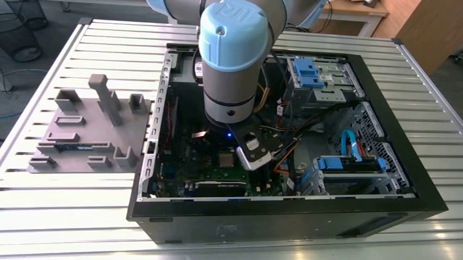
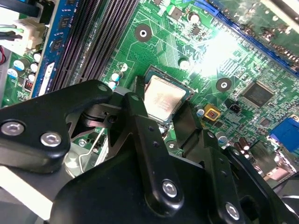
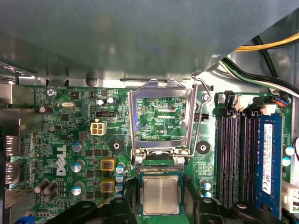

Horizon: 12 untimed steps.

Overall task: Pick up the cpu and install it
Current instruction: 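Place the cpu into insertion slot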

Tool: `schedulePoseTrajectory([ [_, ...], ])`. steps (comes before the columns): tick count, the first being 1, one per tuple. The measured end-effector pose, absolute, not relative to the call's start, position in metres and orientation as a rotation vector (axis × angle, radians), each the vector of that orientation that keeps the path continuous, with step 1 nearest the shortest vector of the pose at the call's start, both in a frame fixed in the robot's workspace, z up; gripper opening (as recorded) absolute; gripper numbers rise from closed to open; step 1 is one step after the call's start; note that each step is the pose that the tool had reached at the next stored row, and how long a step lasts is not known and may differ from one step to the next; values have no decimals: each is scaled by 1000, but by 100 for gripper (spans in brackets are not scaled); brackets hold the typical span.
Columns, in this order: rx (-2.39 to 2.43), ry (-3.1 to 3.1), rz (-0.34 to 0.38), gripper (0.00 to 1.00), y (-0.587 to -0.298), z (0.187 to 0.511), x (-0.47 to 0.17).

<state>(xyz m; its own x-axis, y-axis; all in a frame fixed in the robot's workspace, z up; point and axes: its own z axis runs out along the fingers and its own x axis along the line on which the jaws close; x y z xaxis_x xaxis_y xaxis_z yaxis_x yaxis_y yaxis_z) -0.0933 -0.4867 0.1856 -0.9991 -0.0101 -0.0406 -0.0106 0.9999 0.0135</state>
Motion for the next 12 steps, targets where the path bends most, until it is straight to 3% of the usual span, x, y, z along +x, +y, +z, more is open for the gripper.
schedulePoseTrajectory([
  [12, -13, 3100, 25, 49, -486, 189, -93],
])
